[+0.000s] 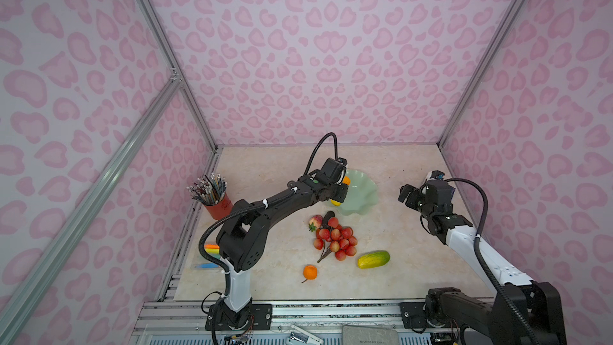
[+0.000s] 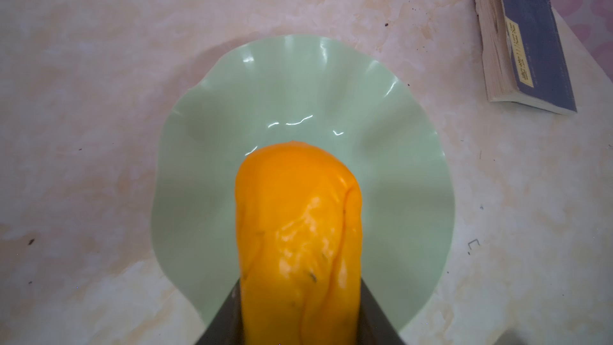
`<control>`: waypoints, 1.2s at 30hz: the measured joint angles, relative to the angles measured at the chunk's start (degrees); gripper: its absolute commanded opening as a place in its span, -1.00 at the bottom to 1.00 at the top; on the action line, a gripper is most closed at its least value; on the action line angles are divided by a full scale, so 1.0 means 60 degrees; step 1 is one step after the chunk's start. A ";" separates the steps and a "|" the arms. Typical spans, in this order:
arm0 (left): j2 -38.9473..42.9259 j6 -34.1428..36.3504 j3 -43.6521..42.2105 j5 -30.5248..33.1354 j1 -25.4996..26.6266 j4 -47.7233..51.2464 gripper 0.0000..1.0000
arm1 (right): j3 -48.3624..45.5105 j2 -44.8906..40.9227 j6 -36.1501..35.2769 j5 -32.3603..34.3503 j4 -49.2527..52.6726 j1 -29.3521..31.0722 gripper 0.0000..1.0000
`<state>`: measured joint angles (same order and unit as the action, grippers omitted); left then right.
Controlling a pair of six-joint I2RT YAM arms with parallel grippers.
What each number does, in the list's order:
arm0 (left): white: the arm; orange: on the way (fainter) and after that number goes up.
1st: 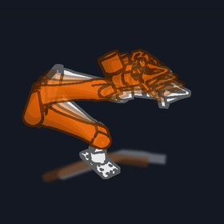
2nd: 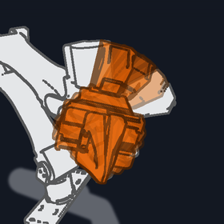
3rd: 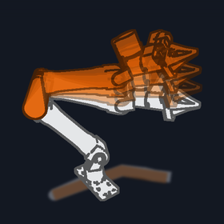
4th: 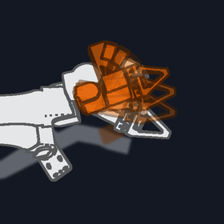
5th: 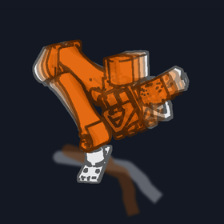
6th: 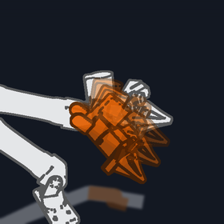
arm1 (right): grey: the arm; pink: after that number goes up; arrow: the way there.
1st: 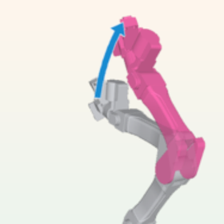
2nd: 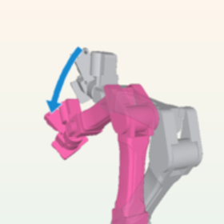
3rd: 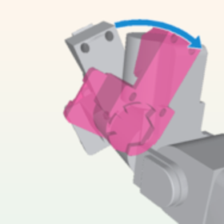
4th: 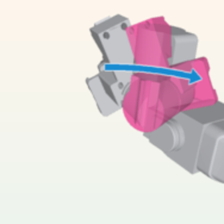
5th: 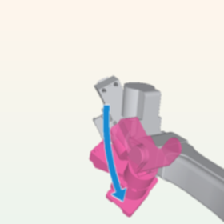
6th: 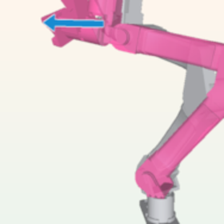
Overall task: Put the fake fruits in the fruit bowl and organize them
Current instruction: 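Grasp the yellow corn with the left gripper and carry it to the bowl, then release the corn in the bowl with left gripper while right grasps the papaya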
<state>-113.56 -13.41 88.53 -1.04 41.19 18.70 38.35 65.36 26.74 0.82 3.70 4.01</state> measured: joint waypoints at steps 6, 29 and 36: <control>-0.1188 -0.0106 0.0907 -0.0004 -0.0025 0.0357 0.11 | -0.0397 -0.0707 -0.0142 -0.0124 0.0444 0.0000 0.96; 0.5129 -0.0233 -0.2306 0.1698 -0.0004 -0.1647 0.70 | -0.0776 -0.1967 0.2459 0.0076 0.5166 0.5045 0.91; 0.7715 -0.0361 -0.5191 0.3417 -0.0452 -0.2131 0.78 | -0.1228 -0.2765 0.4306 -0.0273 0.6084 0.6298 0.90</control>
<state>-67.26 -15.57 57.39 19.46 38.48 5.91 30.98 48.77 52.58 -0.82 40.21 41.80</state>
